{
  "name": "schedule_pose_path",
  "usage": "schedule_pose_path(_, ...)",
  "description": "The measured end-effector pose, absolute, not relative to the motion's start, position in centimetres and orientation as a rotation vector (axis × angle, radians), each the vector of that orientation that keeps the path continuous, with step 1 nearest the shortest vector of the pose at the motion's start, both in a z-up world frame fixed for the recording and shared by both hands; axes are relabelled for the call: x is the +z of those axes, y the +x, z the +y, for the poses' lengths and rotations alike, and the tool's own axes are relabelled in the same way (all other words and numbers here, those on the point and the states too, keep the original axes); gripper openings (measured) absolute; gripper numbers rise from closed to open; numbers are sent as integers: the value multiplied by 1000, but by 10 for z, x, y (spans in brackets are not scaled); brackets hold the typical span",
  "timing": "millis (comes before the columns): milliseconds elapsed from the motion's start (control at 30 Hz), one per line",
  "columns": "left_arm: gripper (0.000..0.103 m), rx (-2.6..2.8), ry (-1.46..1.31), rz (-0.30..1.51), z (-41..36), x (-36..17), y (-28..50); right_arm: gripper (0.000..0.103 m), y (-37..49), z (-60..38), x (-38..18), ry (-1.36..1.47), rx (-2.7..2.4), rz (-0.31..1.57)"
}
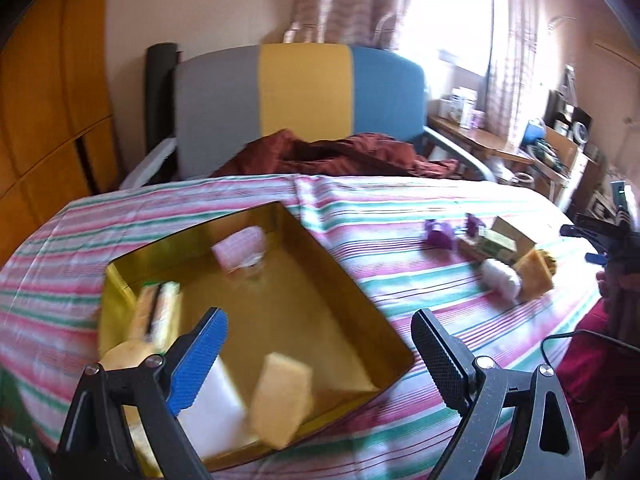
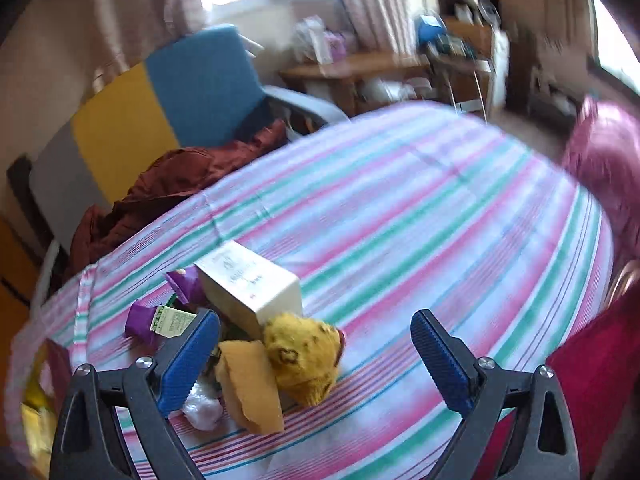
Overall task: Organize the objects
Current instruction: 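Move both grippers toward the remaining items on the table, then grasp the white plastic-wrapped cotton ball with the left gripper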
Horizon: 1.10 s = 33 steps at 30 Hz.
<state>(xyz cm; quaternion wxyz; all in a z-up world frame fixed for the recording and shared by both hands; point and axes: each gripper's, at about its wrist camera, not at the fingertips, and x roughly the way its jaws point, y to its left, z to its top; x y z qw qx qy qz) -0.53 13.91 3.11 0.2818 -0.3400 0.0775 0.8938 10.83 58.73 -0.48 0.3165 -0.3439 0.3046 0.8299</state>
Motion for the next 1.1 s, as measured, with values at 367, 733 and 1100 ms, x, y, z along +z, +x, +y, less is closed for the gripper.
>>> schedule_pose_path(367, 94, 2182, -963, 249, 242, 24, -10, 98, 106, 589, -14, -945, 2187, 879)
schedule_pose_path(733, 78, 1935, -1102, 217, 340, -18, -19, 98, 109, 594, -13, -949, 2197, 899)
schedule_pose_path(1100, 79, 1853, -1188, 162, 412, -56, -29, 98, 108, 597, -14, -936, 2204, 929)
